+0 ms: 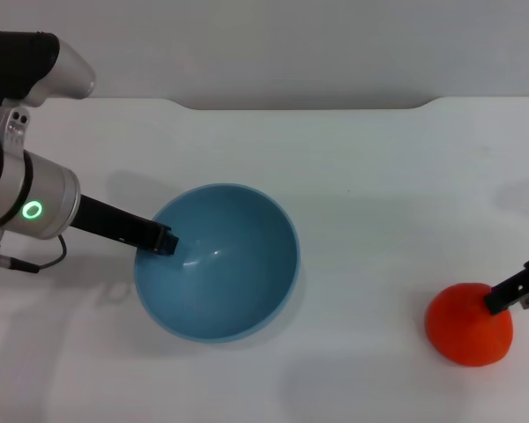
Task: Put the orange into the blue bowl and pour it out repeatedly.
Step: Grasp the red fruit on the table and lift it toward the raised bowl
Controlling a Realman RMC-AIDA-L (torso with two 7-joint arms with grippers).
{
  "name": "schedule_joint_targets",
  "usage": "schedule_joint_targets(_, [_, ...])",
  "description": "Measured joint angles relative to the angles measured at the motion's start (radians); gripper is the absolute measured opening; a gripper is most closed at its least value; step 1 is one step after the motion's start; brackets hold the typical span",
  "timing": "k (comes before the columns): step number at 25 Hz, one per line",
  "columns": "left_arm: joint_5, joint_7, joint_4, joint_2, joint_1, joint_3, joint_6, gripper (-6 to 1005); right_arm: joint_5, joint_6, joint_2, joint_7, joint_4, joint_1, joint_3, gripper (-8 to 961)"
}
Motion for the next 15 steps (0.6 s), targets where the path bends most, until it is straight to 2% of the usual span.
schedule_joint_targets(11, [0.0, 0.0, 0.001, -0.002, -0.002, 0.003, -0.002, -3, 0.006, 0.098, 0.0, 0.012, 0.078, 0.016, -0.068, 599])
schedule_joint_targets(15, [0.0, 0.0, 0.001, -0.003, 0.0, 0.004, -0.003, -3, 0.008, 0.123, -0.001, 0.012, 0.142, 0.042, -0.077, 597])
